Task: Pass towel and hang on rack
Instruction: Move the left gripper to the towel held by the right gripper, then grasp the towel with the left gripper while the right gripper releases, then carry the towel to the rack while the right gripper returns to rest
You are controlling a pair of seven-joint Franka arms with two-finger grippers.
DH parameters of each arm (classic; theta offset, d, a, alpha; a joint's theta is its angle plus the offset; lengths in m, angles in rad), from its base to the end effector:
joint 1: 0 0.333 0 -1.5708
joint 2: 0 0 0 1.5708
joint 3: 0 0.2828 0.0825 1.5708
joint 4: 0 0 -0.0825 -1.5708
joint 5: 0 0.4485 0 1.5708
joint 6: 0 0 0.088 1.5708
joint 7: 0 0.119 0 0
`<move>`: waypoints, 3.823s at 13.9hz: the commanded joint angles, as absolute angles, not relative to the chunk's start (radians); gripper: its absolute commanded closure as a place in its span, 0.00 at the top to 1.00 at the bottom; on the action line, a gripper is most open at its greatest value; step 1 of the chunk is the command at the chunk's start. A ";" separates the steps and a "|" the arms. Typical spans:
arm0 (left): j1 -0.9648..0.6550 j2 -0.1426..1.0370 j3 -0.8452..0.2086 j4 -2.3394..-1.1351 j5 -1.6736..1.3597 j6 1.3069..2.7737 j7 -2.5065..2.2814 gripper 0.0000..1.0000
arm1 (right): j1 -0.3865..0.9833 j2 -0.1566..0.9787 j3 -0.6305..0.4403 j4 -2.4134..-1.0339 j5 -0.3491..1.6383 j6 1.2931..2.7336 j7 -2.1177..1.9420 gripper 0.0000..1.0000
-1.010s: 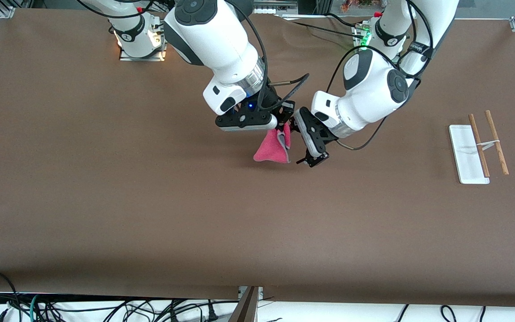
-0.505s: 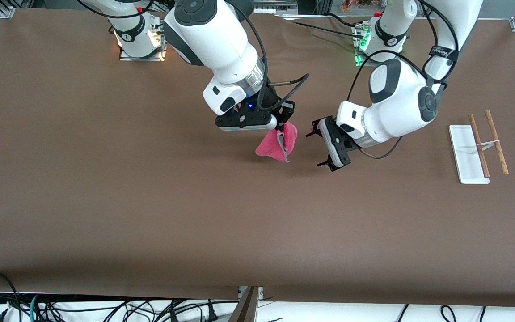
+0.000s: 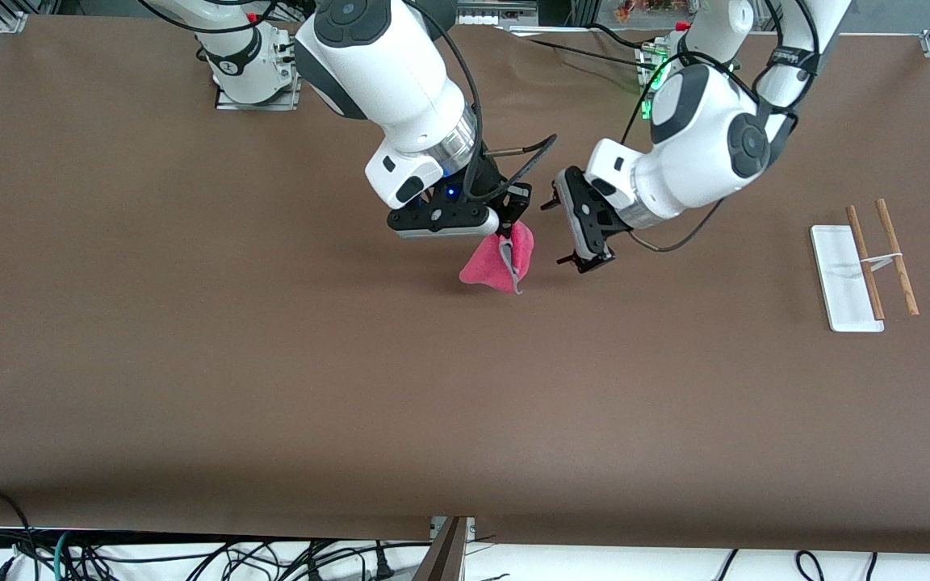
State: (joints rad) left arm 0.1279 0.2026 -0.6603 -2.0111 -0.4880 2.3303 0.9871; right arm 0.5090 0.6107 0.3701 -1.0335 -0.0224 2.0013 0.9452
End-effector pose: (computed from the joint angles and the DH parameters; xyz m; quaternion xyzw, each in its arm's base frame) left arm 0.5566 -0.3372 0.3138 0.8020 -0.5396 0.1223 0.2251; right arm 0.5771 0.5579 0.5080 -0.9737 0.0802 -0.0521 0.2069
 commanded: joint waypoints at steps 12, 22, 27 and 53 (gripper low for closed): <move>0.060 0.268 -0.693 -2.046 -0.512 2.585 0.933 0.00 | 0.506 0.612 0.373 -1.023 -0.012 1.999 0.943 0.00; 0.116 0.245 -0.695 -2.046 -0.509 2.576 0.931 0.00 | 0.506 0.611 0.370 -1.023 -0.014 2.000 0.943 0.51; 0.172 0.226 -0.695 -2.043 -0.509 2.548 0.930 0.00 | 0.505 0.611 0.362 -1.023 -0.025 2.002 0.896 1.00; 1.281 0.480 -0.677 -1.712 -0.189 1.671 1.282 0.00 | -0.095 0.213 0.189 -1.368 -0.086 1.528 0.046 1.00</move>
